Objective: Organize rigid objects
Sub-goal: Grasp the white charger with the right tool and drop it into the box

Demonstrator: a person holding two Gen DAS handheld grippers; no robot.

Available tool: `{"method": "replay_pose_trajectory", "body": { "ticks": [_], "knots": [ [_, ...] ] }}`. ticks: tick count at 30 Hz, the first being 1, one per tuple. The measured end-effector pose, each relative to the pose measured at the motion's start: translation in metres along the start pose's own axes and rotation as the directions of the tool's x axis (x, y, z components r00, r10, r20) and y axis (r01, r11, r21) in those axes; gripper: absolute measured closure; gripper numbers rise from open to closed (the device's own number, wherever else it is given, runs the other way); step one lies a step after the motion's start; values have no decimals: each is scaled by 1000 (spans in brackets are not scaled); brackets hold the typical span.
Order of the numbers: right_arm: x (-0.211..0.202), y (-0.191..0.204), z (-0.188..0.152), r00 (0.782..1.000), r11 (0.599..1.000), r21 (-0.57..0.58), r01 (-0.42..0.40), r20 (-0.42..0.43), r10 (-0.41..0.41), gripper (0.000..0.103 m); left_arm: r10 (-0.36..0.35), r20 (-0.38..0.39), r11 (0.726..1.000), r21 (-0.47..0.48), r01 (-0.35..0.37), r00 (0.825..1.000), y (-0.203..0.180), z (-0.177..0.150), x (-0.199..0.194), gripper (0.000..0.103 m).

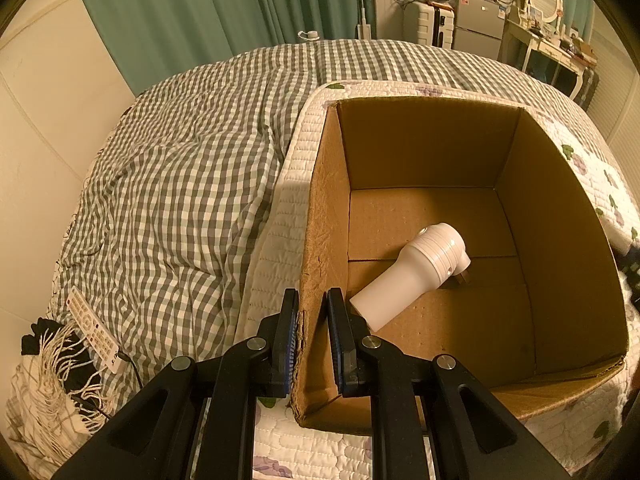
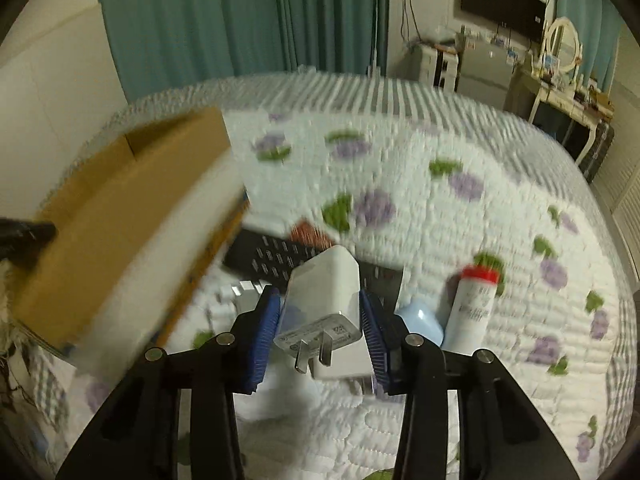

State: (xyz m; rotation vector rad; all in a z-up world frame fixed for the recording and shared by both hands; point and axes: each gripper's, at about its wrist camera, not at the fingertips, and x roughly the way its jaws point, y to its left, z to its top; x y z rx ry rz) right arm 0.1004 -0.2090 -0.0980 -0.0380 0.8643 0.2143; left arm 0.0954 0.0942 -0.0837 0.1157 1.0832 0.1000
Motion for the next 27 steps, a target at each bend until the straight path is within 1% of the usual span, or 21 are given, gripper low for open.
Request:
{"method": "replay_pose_trajectory", "body": {
  "ticks": [1,2,3,6,8,11,13,17,20,23,25,27],
  "knots": [
    [-8,3,8,1000,1000,-7,-1,25,1,75,0,0,1000,1,0,1000,0,0,0,89],
    [-14,7,13,999,1000,-15,-11,37,11,78,0,-1,1000,1,0,1000,0,0,0,89],
    [-24,12,24,998,999,-26,-24,54,25,78,-1,-1,1000,-1,1,1000,1,0,0,89],
    [-41,32,46,995,997,-73,-28,91,34,78,-4,-2,1000,-6,4,1000,0,0,1,89],
    [-42,42,52,994,995,-94,-40,95,49,78,-5,-4,1000,-6,5,1000,-1,0,1,89],
    [-42,55,57,991,991,-106,-87,94,97,78,-6,-4,1000,-6,6,1000,0,0,1,89],
    [-47,64,59,988,987,-126,-97,105,111,78,-8,-5,1000,-8,8,1000,-1,0,1,89],
    [-54,86,69,977,977,-145,-158,121,176,78,-6,-4,1000,-4,6,1000,-1,0,1,89],
    [-49,109,71,973,968,-172,-180,112,201,78,-7,-6,1000,-5,7,1000,-1,0,2,89],
    [-36,130,69,972,958,-196,-208,72,226,78,-7,-6,1000,-4,6,1000,-1,0,2,89],
    [-22,142,64,975,955,-211,-208,32,220,78,-6,-6,1000,-4,6,1000,-1,0,2,89],
    [-9,151,54,982,955,-231,-185,2,190,78,-6,-6,1000,-3,6,1000,-1,0,2,89]
  ]
}}
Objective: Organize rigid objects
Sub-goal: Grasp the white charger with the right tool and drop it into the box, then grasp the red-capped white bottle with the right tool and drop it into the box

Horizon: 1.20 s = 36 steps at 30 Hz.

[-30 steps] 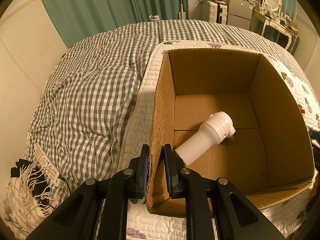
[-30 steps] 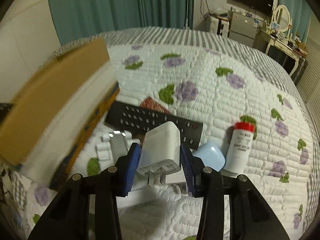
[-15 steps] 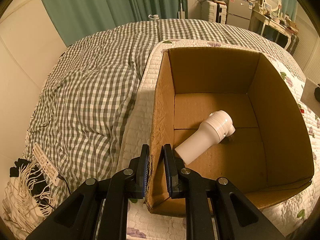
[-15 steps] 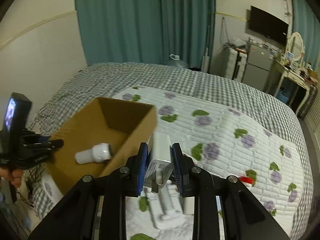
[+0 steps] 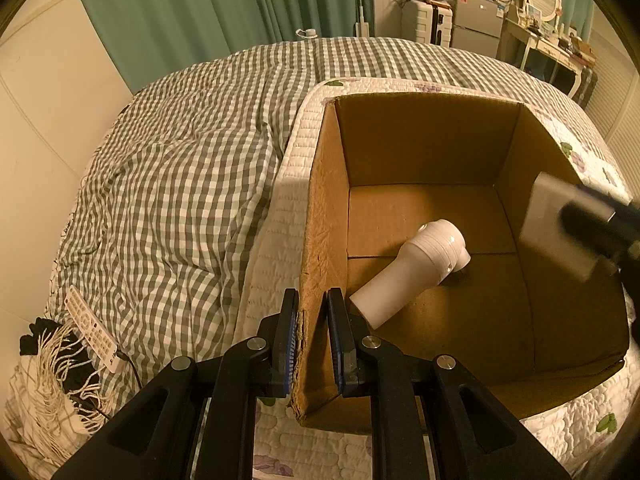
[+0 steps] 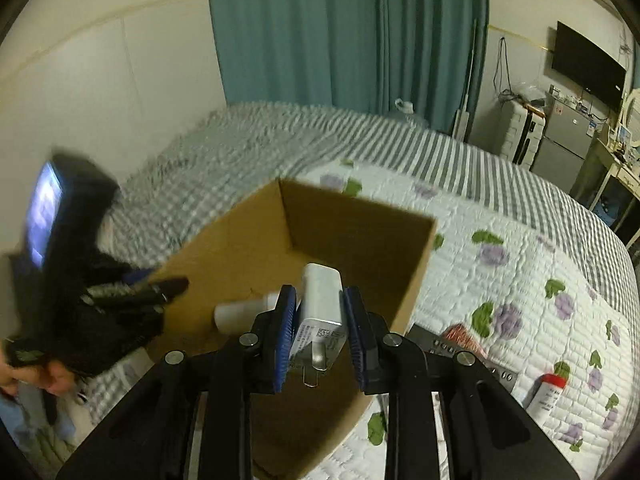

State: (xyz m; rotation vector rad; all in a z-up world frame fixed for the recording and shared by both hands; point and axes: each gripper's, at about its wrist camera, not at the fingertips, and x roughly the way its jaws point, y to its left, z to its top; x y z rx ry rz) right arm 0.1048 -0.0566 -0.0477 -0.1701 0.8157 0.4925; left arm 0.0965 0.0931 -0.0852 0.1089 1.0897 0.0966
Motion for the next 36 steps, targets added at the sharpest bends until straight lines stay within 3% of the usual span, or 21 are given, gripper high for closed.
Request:
{"method": "replay_pose_trajectory", "body": {
  "ticks": [3,6,7,9,10,16,20,24,29,36],
  "knots": [
    [11,4,-13,1000,1000,-18,5,-27,-6,78,1,-1,1000,2,-1,1000,0,0,0,89],
    [3,1,-17,1000,1000,-18,10,3,-10,76,5,-1,1000,2,-5,1000,0,0,-1,89],
    [-2,-3,-16,1000,1000,-4,3,14,-3,71,-2,-5,1000,1,2,1000,0,1,-1,89],
    [-15,-16,-14,999,1000,28,7,50,-9,40,3,-9,1000,3,-3,1000,-1,0,-1,89],
    [-21,-22,-12,997,999,42,13,69,-16,37,6,-7,1000,6,-6,1000,-1,0,-1,89],
    [-55,-101,-16,984,975,187,116,112,-138,35,1,-9,1000,0,-1,1000,-3,0,-1,89],
    [-61,-166,-42,968,927,300,224,42,-247,35,-1,-11,1000,-3,1,1000,-2,0,-1,89],
    [-56,-219,-76,938,869,364,336,-52,-341,35,-4,-15,1000,-7,4,1000,-2,0,-1,89],
    [-35,-258,-118,931,821,440,364,-150,-332,35,-1,-19,1000,-4,1,1000,0,1,-1,89],
    [-4,-256,-130,937,839,418,348,-195,-291,42,8,-27,1000,-2,-8,1000,-1,0,-1,89]
  ]
}}
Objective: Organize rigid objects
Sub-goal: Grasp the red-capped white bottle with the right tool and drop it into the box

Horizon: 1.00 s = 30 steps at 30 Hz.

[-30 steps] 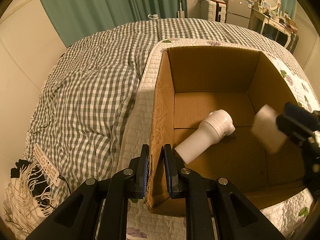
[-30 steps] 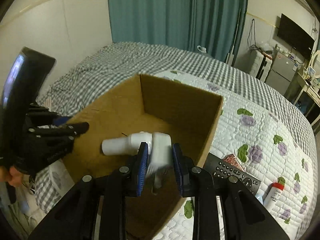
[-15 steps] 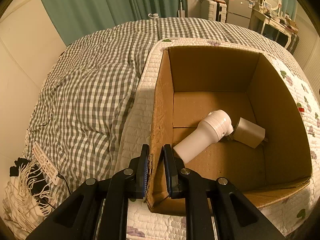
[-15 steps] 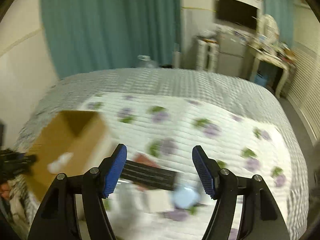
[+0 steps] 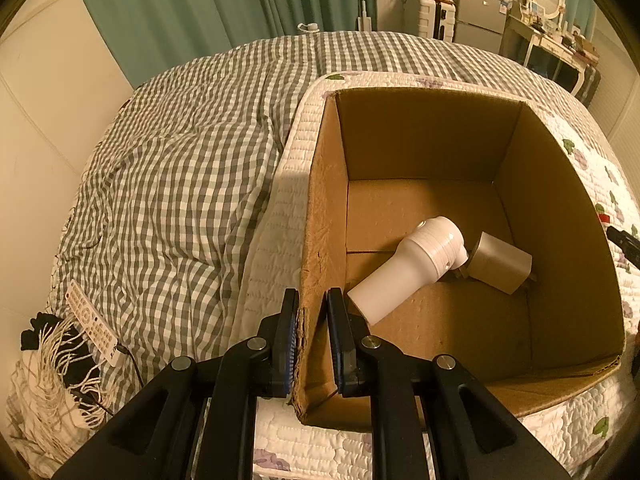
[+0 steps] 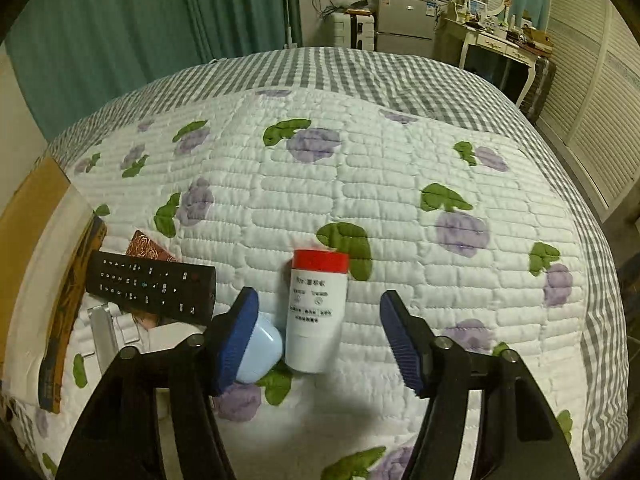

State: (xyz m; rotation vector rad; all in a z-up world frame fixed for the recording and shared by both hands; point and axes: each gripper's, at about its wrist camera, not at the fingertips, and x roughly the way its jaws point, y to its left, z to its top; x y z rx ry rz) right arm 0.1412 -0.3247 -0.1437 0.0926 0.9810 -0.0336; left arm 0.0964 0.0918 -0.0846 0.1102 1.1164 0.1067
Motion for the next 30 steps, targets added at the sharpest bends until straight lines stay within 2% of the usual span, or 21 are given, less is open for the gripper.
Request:
{"method": "replay_pose_trajectory", "body": {
  "ticks": [2,5,11,20,30],
  "knots": [
    [8,1,-2,1000,1000,10,-8,-9,8,44,5,-1,1000,4,-5,1000,-1,0,0,89],
    [24,2,-2,999,1000,23,-19,-42,20,55,6,-3,1000,2,-6,1000,-1,0,0,89],
    [37,1,-2,997,999,40,-32,-68,35,56,13,-7,1000,3,-13,1000,-2,1,0,89],
    [50,-8,-1,993,995,88,-50,-104,59,65,9,-10,1000,-1,-10,1000,-2,1,1,89],
    [57,-6,0,992,997,77,-24,-125,34,67,0,-8,1000,-7,0,1000,-1,0,1,89]
  ]
}}
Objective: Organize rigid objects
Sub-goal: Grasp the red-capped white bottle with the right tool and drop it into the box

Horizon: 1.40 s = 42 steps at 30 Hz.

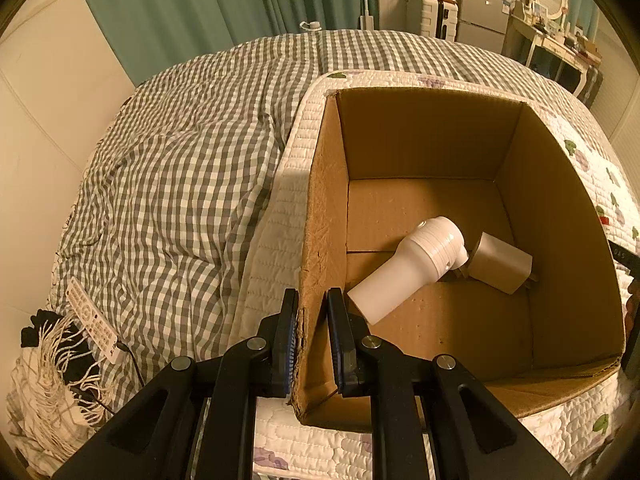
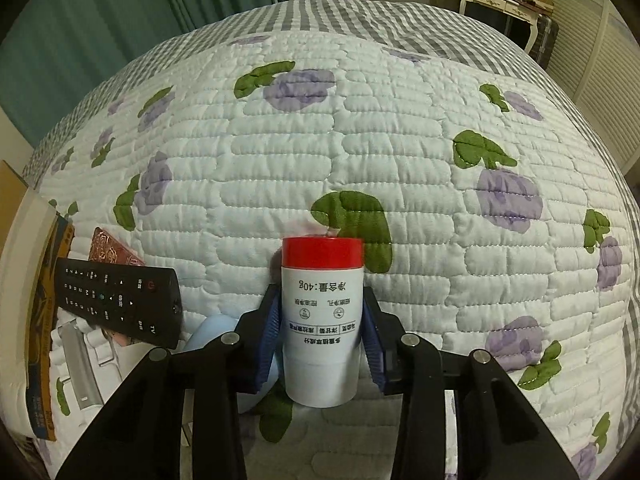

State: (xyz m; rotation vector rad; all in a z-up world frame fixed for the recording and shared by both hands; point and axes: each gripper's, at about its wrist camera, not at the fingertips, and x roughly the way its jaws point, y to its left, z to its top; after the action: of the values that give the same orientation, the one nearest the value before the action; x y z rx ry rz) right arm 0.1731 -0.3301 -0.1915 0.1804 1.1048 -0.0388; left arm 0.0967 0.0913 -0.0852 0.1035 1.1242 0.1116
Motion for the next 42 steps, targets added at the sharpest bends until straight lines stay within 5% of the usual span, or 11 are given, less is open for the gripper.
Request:
{"method": "replay_pose_trajectory", "body": {
  "ticks": [8,17,27,35,42],
  "knots": [
    [-54,19,4,989,997,-78,9,148,2,67,-8,4,1000,-2,8,1000,2,0,1,89],
    [-157,94,27,937,963,-247,-104,302,178,67,-13,6,1000,-9,13,1000,2,0,1,89],
    [-203,203,0,875,834,-466,-295,219,432,67,-21,6,1000,-15,21,1000,3,1,1,89],
    [-160,288,-51,912,734,-596,-324,9,410,67,-31,5,999,-16,31,1000,4,1,2,89],
    [-132,294,-71,942,735,-617,-282,-32,335,67,-33,8,999,-10,33,999,4,-2,2,89]
  ]
}}
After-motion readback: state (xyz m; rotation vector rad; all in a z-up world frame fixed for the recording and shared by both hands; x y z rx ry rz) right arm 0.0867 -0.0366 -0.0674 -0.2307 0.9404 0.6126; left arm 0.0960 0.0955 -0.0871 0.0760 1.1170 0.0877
